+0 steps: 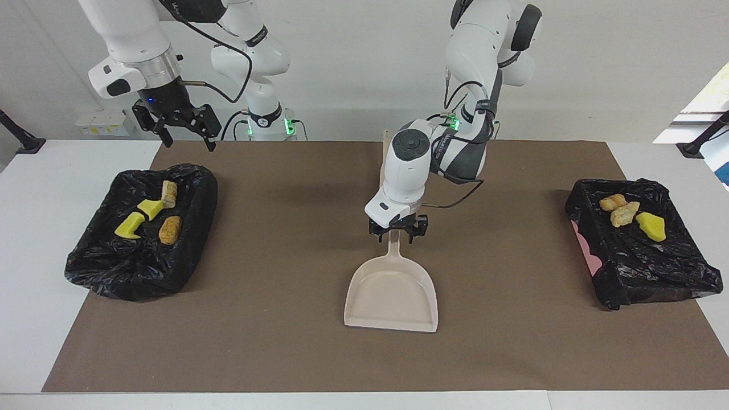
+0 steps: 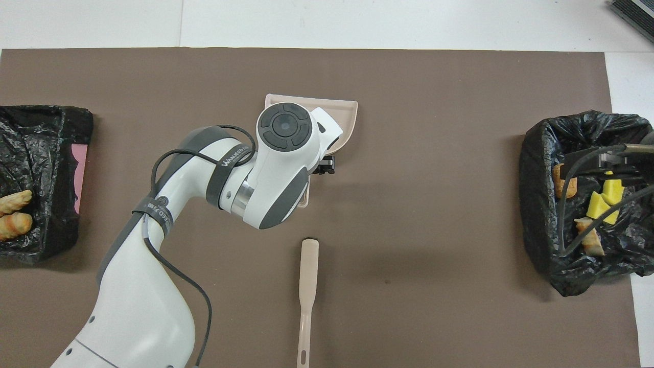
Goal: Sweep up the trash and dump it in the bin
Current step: 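Set down the dustpan and withdraw the left gripper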
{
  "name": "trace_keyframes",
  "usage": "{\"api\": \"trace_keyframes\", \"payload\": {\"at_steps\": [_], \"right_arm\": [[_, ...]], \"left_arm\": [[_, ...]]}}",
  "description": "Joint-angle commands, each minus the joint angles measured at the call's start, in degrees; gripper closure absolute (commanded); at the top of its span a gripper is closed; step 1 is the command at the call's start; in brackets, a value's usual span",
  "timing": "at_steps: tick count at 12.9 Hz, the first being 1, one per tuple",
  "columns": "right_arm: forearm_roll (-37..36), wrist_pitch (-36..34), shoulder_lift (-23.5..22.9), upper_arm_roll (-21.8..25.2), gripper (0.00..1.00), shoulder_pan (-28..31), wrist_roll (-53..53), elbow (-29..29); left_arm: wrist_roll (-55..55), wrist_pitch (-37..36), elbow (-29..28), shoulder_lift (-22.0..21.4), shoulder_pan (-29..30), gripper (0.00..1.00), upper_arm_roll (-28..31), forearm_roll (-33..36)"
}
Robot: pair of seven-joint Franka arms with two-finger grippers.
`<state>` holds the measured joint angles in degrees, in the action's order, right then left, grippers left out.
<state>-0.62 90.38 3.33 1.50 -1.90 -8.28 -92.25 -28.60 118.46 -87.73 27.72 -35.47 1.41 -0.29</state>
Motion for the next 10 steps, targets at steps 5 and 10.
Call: {"api": "trace_keyframes", "payload": {"at_steps": [5, 10], "right_arm": [[1.1, -0.5, 0.6, 0.3, 0.00, 0.1, 0.5, -0.4], [1.1, -0.5, 0.6, 0.3, 0.00, 0.2, 0.5, -0.4]], "left_arm": [[10.7, -3.7, -11.5, -15.4, 8.9, 0.00, 0.4, 1.1], [26.5, -16.8, -10.6, -25.7, 17.1, 0.00, 0.4, 1.0]]}}
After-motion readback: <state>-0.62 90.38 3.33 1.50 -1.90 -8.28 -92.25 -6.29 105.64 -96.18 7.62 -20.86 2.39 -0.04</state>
